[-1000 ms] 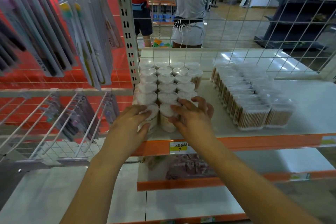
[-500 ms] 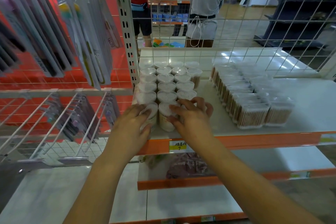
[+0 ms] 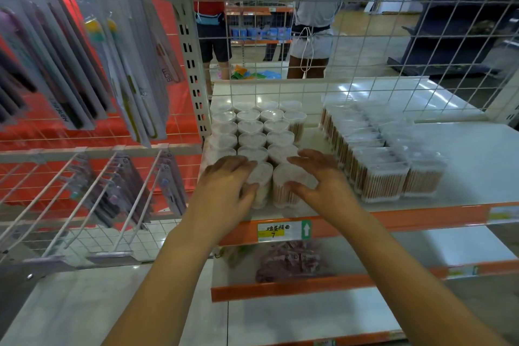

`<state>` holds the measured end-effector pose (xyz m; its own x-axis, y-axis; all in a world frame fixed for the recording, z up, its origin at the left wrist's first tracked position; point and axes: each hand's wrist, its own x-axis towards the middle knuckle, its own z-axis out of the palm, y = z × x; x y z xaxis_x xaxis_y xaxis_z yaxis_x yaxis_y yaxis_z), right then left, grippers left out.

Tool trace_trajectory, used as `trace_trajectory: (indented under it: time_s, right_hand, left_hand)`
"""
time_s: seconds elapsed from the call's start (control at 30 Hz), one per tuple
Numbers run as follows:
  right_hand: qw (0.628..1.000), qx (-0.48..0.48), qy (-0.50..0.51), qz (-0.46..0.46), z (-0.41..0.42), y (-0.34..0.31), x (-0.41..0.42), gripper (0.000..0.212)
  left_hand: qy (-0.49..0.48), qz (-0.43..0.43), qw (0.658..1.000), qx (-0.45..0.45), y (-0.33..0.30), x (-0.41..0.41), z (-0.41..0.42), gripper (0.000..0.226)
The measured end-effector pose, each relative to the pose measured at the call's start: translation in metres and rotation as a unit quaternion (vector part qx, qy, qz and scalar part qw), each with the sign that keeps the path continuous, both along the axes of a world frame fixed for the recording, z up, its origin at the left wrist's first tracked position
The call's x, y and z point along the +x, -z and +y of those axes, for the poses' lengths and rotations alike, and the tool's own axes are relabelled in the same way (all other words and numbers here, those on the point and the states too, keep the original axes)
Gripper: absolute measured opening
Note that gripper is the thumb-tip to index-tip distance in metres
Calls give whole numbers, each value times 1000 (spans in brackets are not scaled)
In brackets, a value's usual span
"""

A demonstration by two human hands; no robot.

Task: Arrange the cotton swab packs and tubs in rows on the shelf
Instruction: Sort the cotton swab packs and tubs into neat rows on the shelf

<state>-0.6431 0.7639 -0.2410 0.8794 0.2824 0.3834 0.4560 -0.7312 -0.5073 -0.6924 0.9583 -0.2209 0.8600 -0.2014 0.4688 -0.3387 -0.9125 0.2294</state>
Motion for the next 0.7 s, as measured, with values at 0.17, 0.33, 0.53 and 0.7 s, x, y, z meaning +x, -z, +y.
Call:
trace_trajectory:
  time_s: [0.17,0.33,0.53,0.7]
  right_hand:
    - [998,20,4,59,-8,9,2,63]
    - [997,40,11,70,-2,17,-2,56]
    - [996,70,18,55,-1,21,-5,50]
    - [996,83,23,32,1,14,-10,50]
  left_hand:
    - [17,22,1000,12,4,2,-13,37]
    - [17,46,998,40,12,3,-18,41]
    - [18,49,998,36,16,4,-19,41]
    - [24,42,999,22,17,3,-18,42]
